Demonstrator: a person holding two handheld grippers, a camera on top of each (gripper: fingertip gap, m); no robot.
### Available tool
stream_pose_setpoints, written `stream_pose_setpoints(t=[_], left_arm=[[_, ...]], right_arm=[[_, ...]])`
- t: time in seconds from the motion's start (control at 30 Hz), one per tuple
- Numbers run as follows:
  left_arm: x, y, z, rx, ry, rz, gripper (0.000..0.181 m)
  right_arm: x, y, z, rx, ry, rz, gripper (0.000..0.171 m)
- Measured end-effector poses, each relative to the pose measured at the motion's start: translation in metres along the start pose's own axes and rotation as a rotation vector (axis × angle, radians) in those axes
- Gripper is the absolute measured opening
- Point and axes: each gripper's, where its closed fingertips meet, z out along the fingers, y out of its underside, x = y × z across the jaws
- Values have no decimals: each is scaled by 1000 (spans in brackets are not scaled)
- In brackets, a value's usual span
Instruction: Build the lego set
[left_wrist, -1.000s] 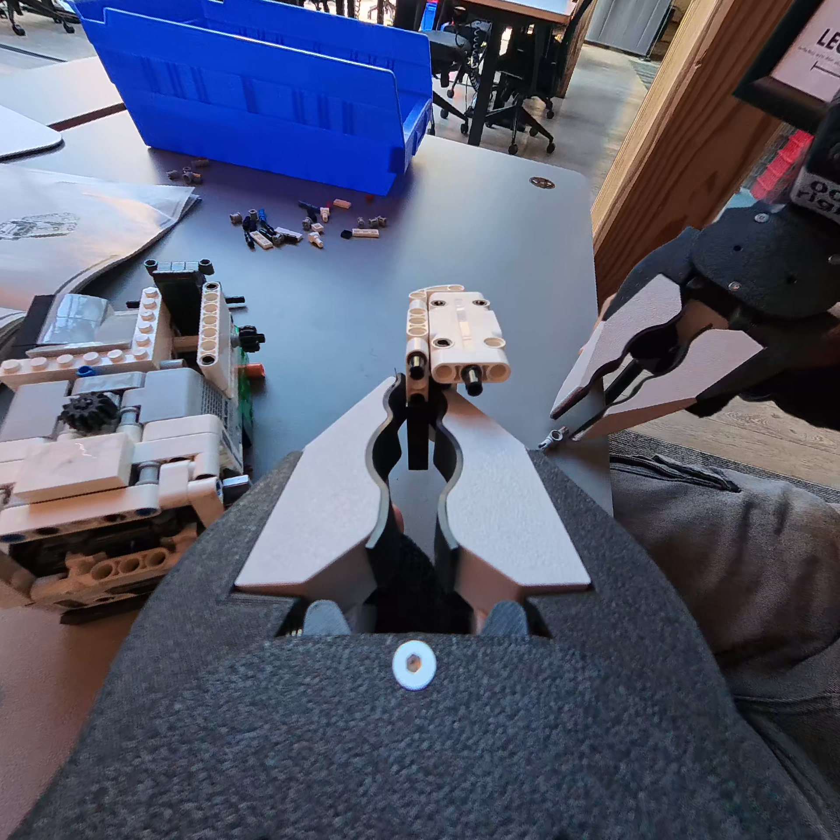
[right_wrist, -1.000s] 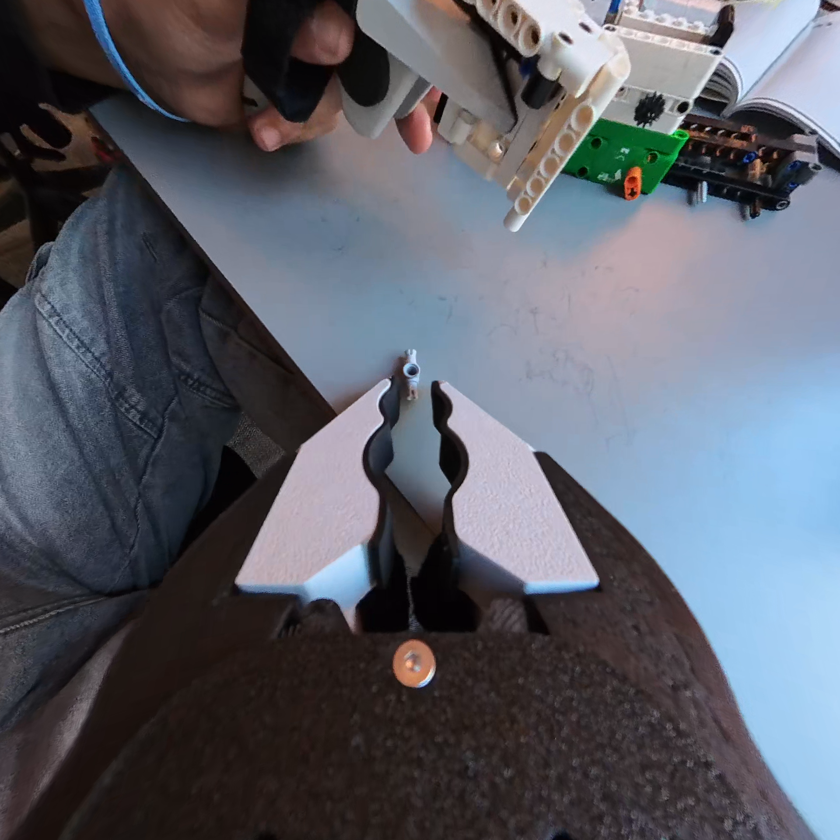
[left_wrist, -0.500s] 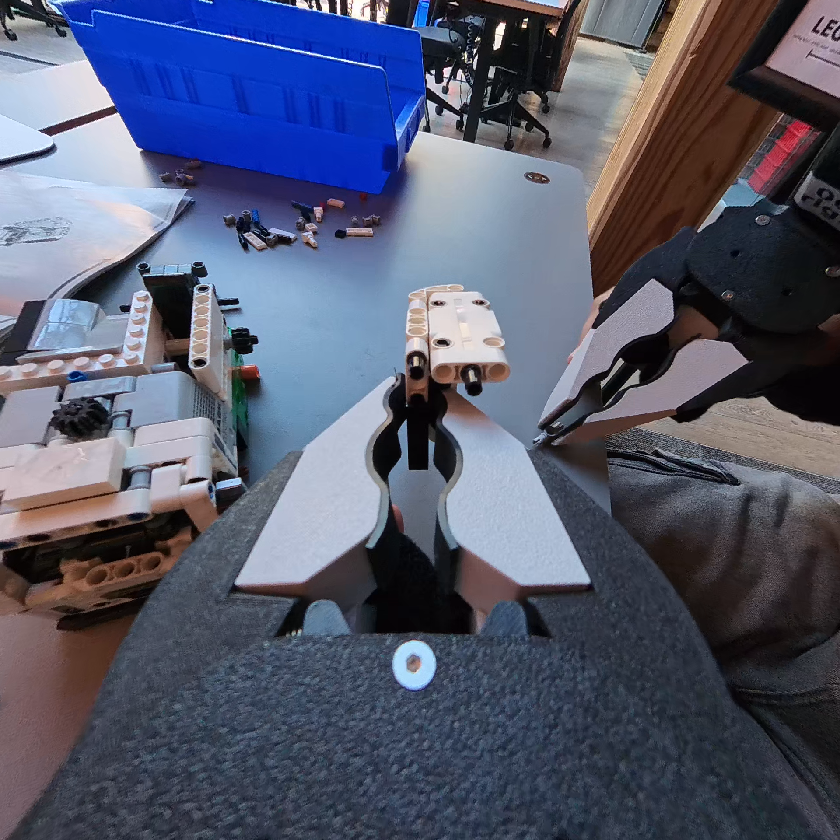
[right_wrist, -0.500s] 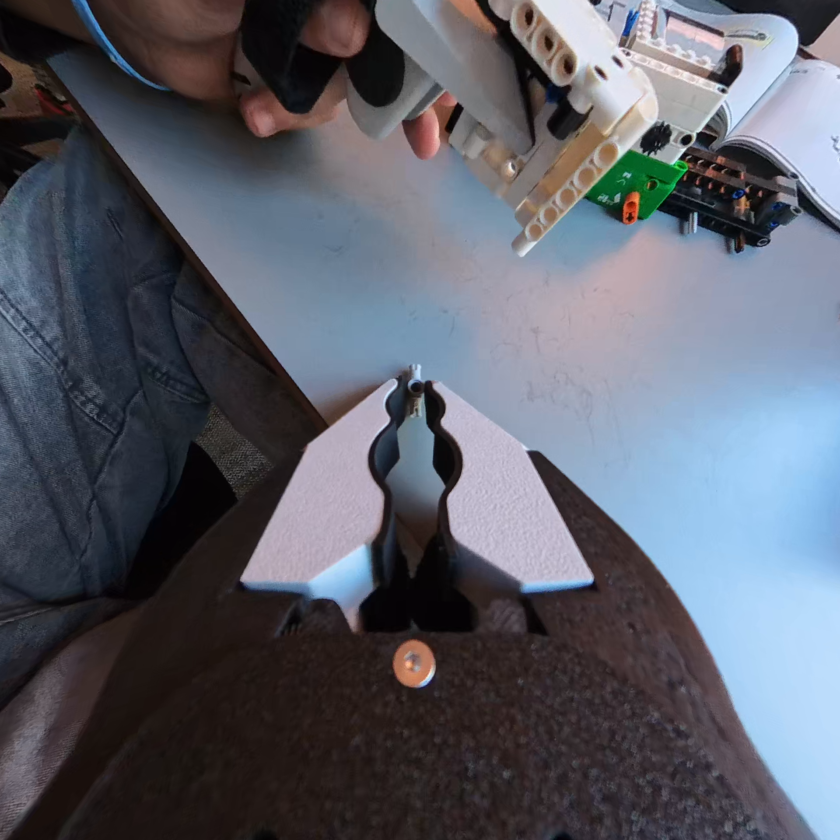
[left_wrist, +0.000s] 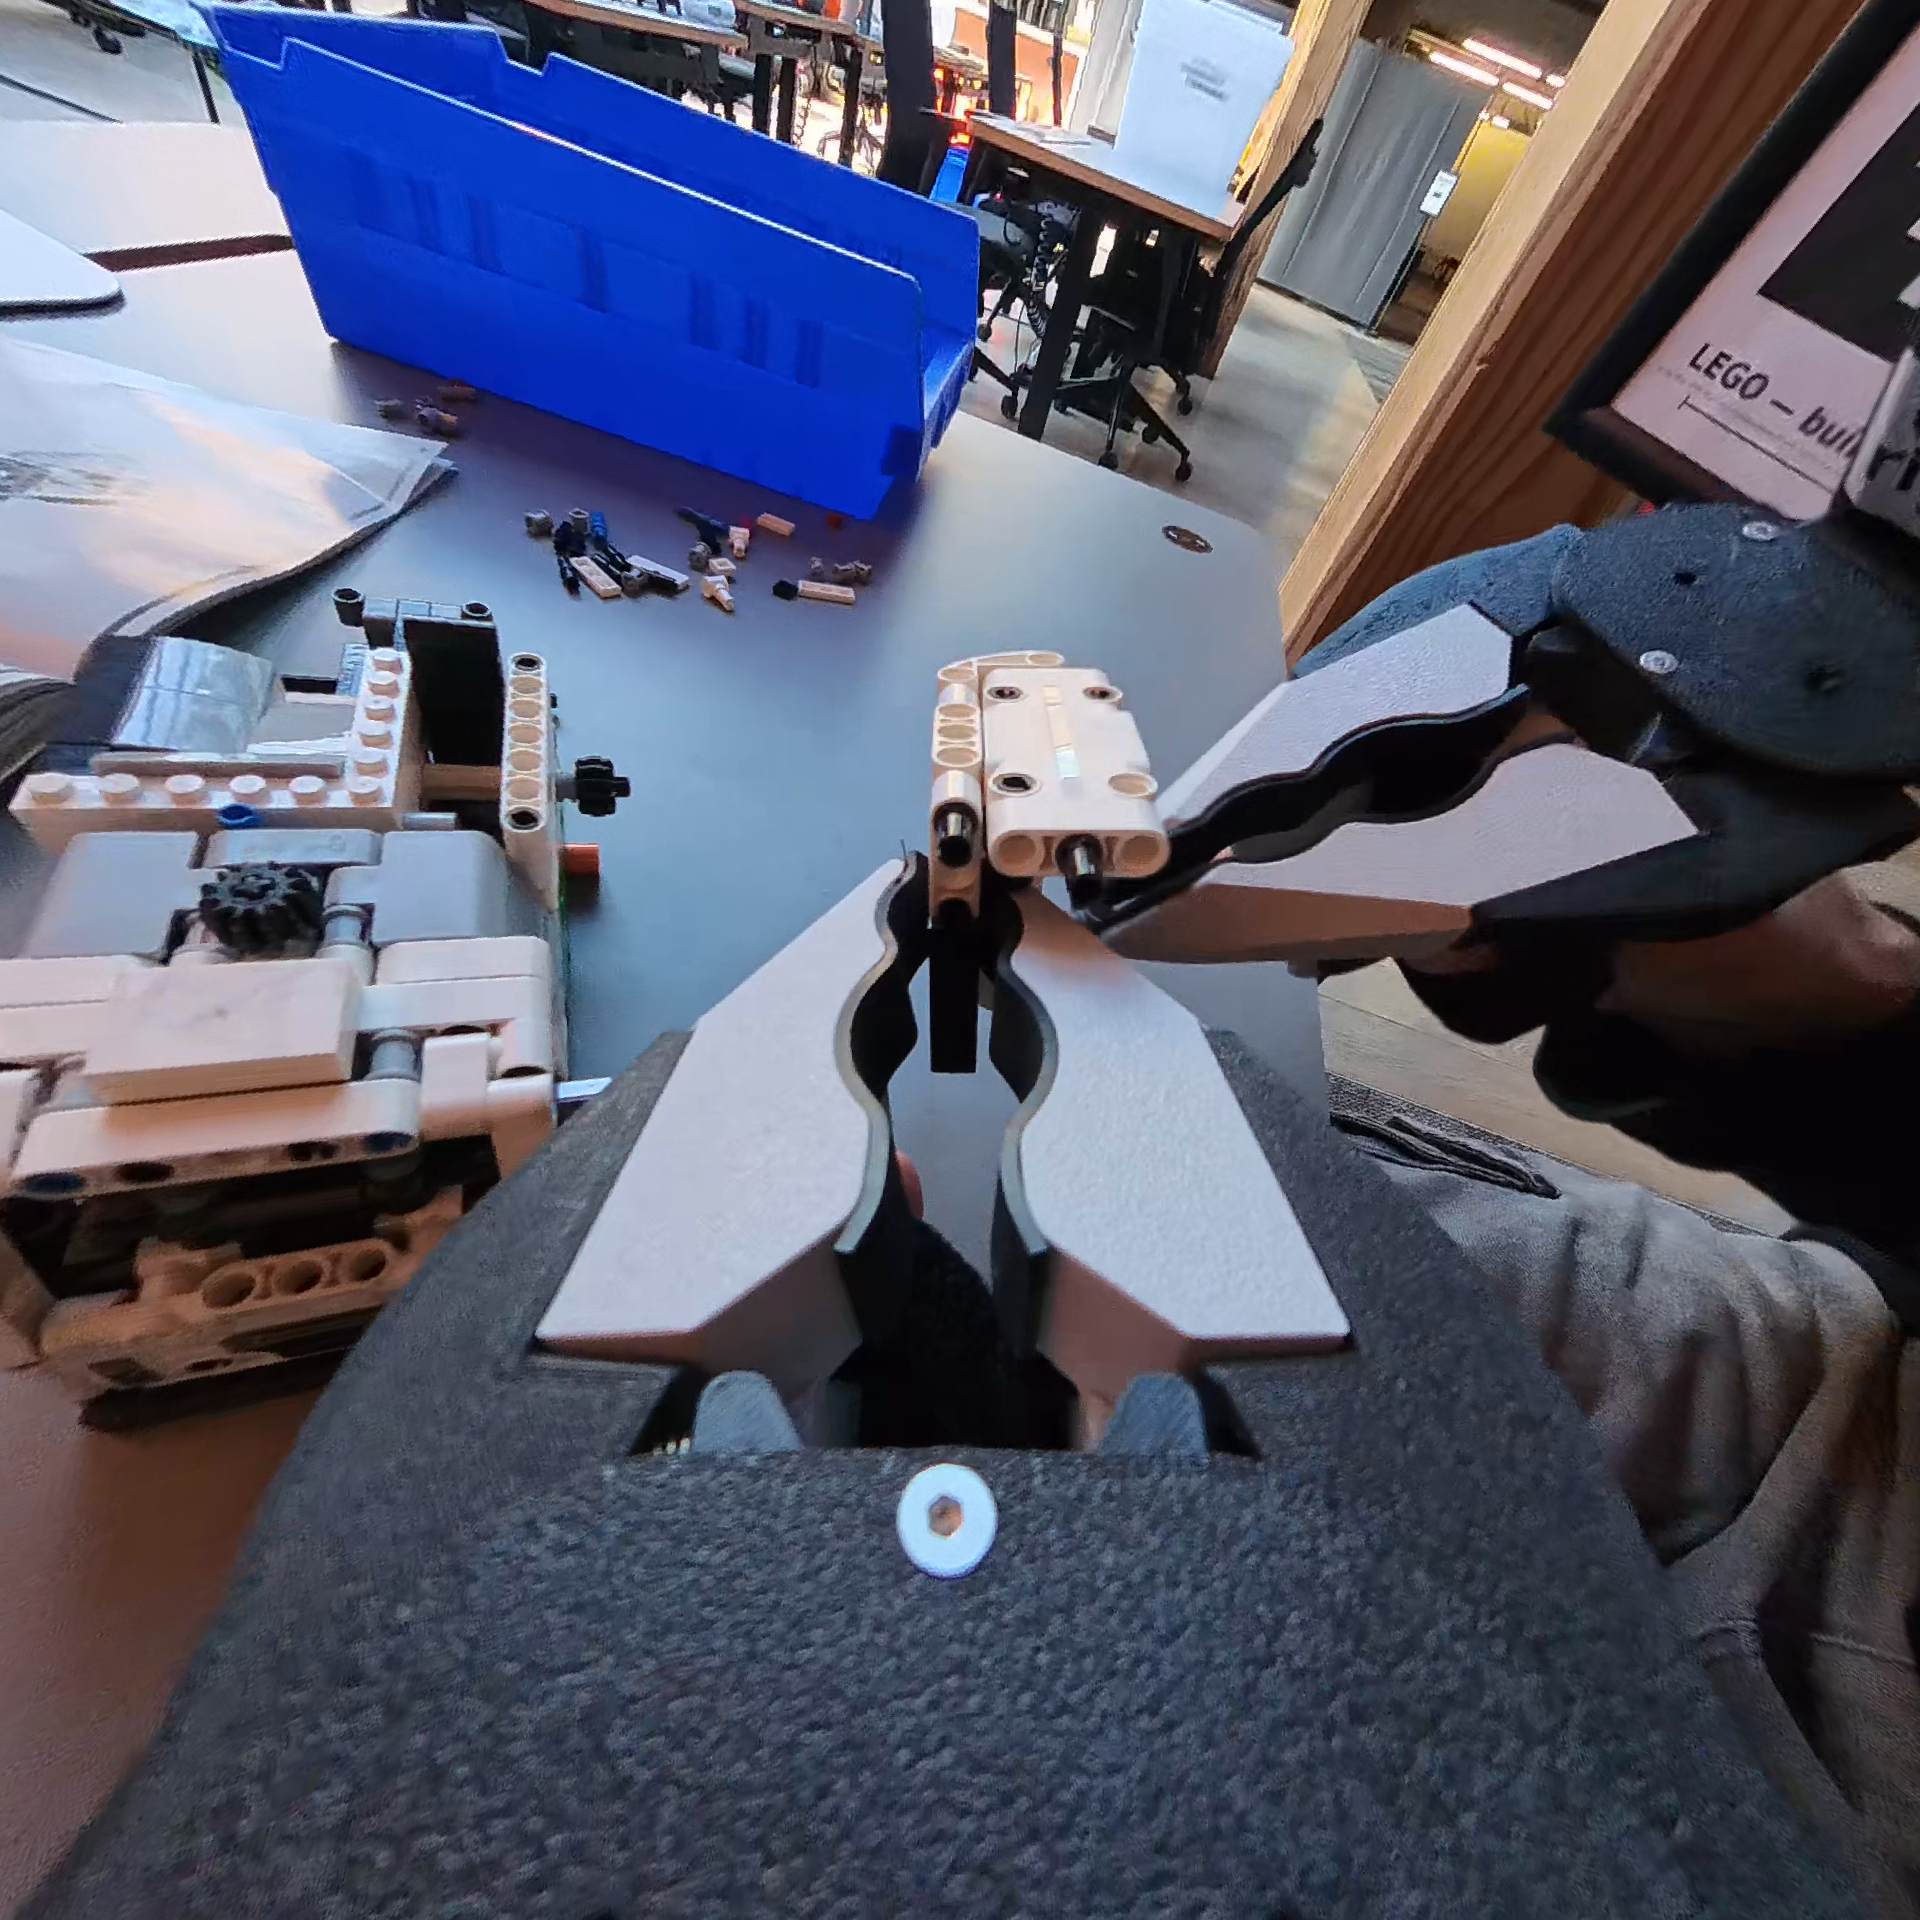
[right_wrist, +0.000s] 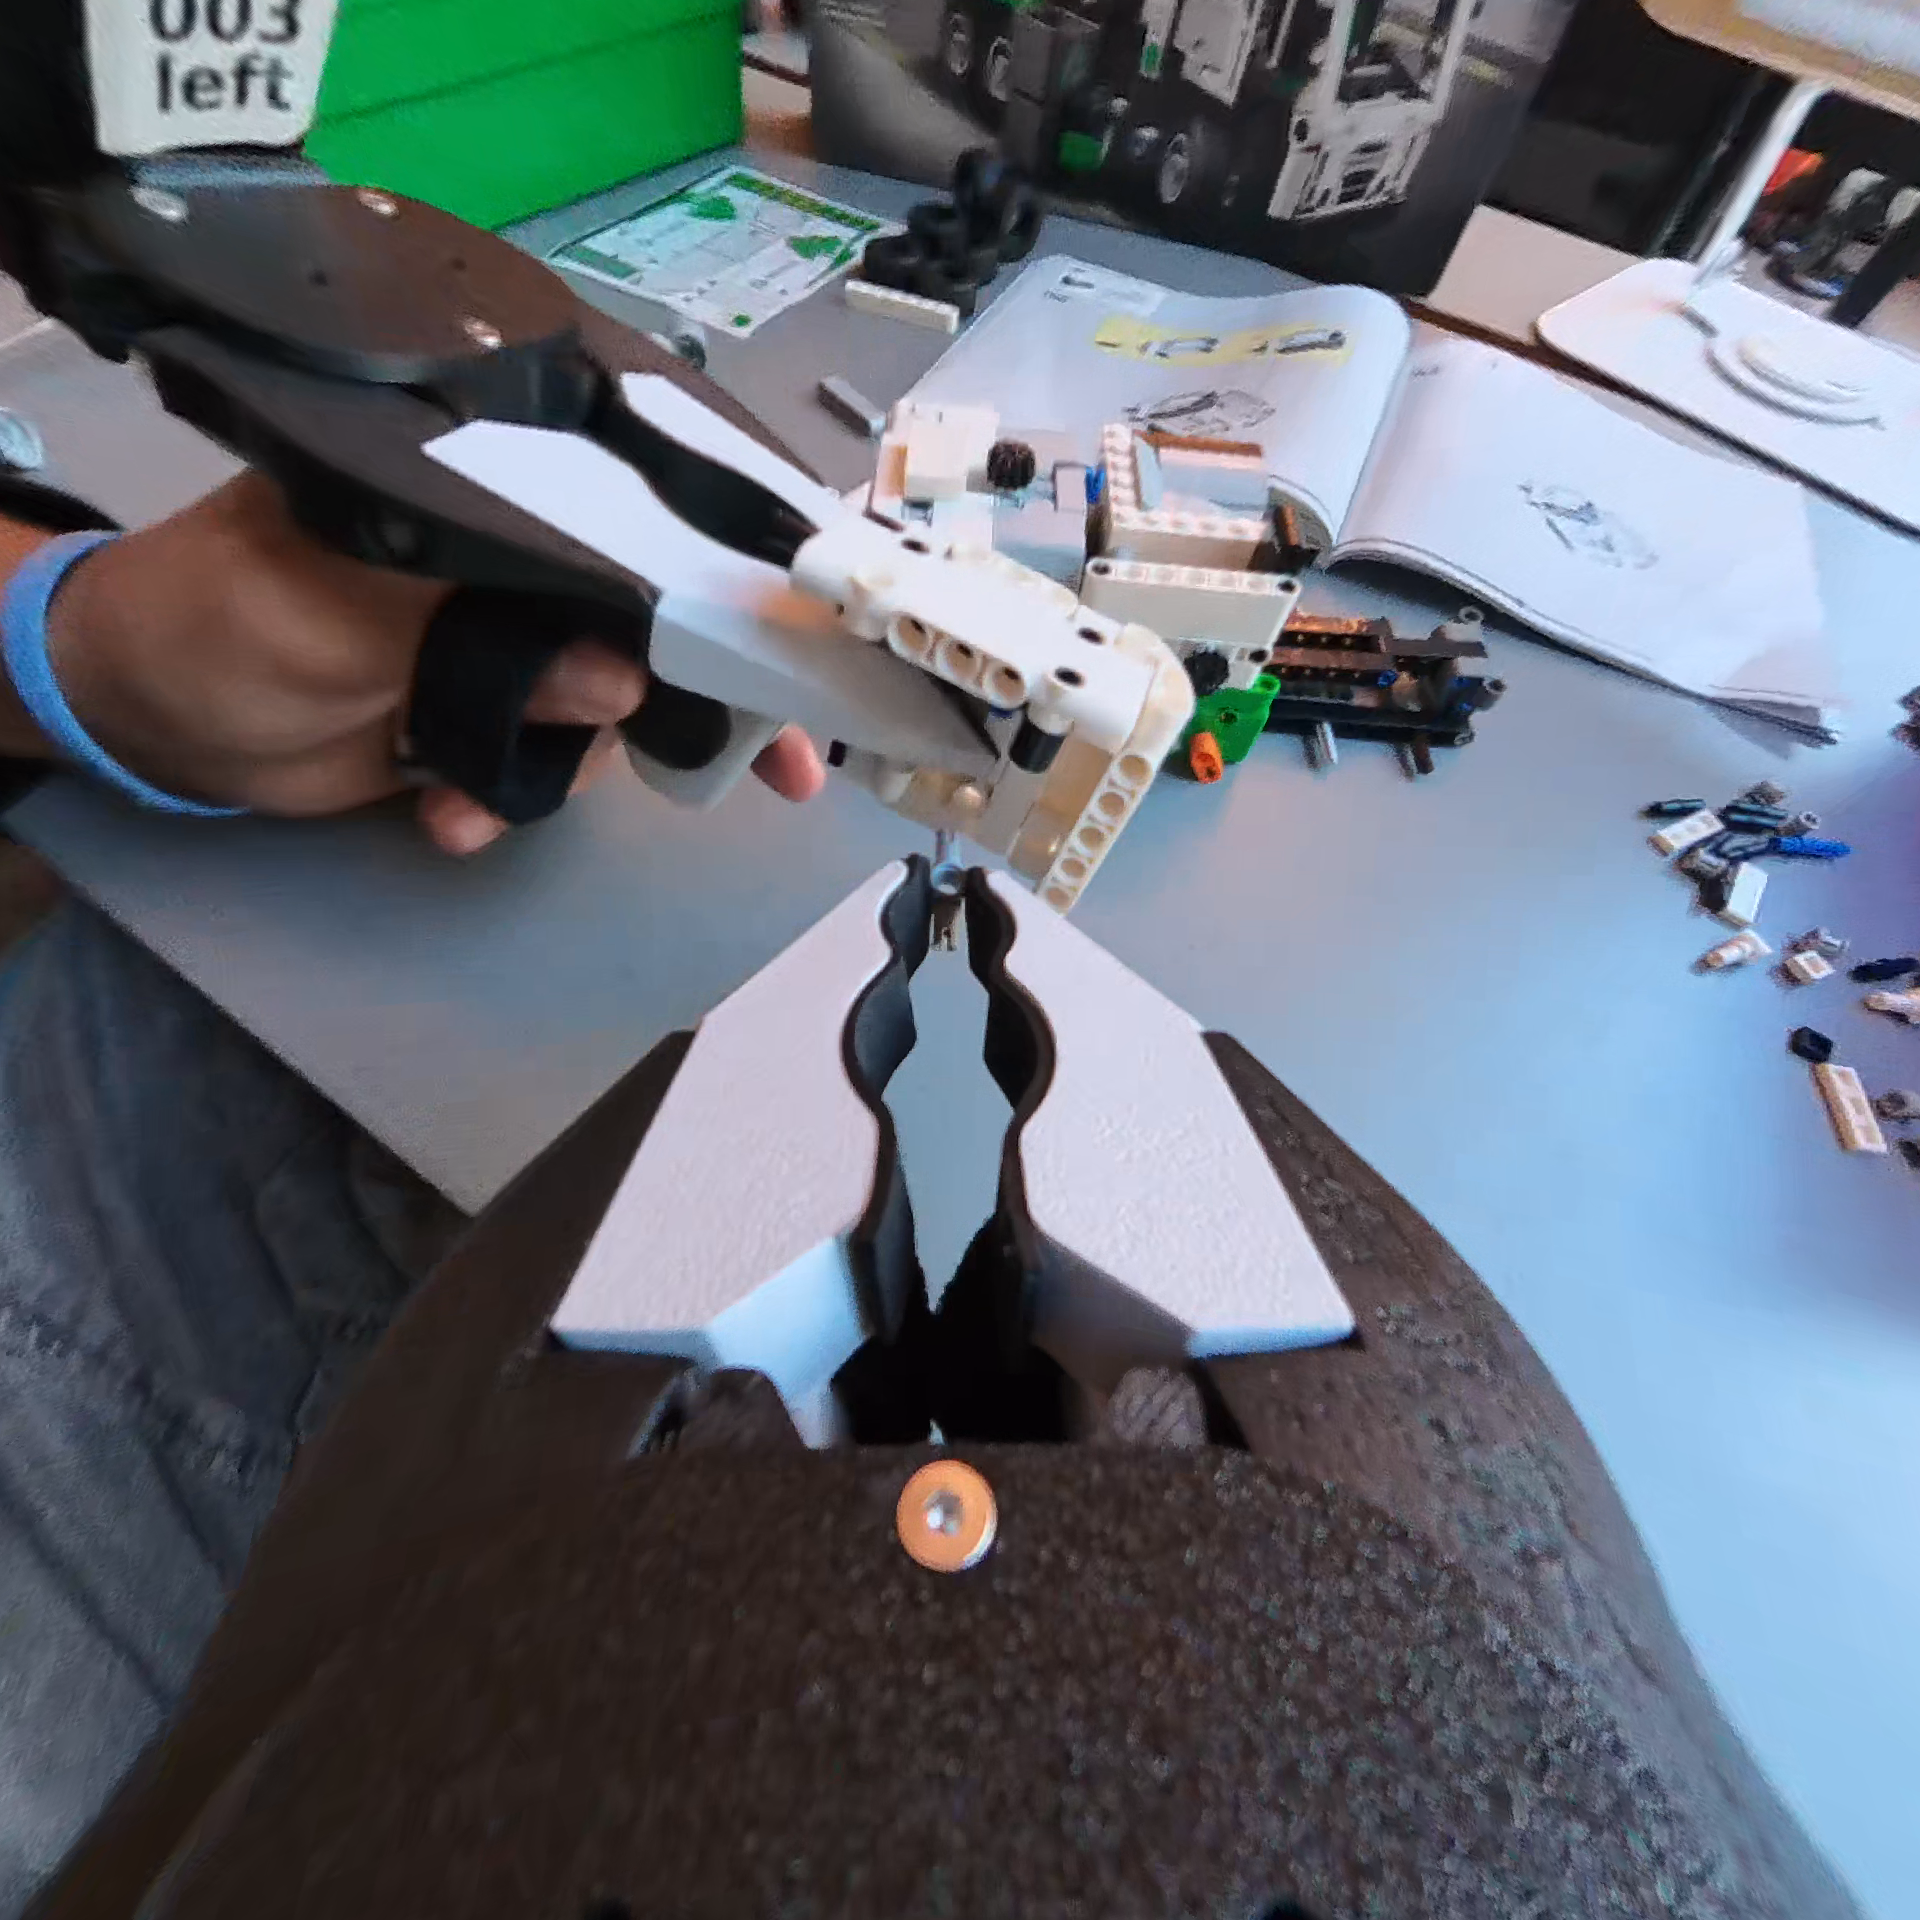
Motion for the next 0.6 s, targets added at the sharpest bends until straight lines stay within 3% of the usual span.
stream_pose_setpoints(t=[0.17,0.6], left_arm=[[4,0,1,4,-1,7,7],[-3,-3,-2,35,-92,9,7]], right_arm=[[3,0,10,0,110,14,6],[6,-12,16,32,137,144,6]])
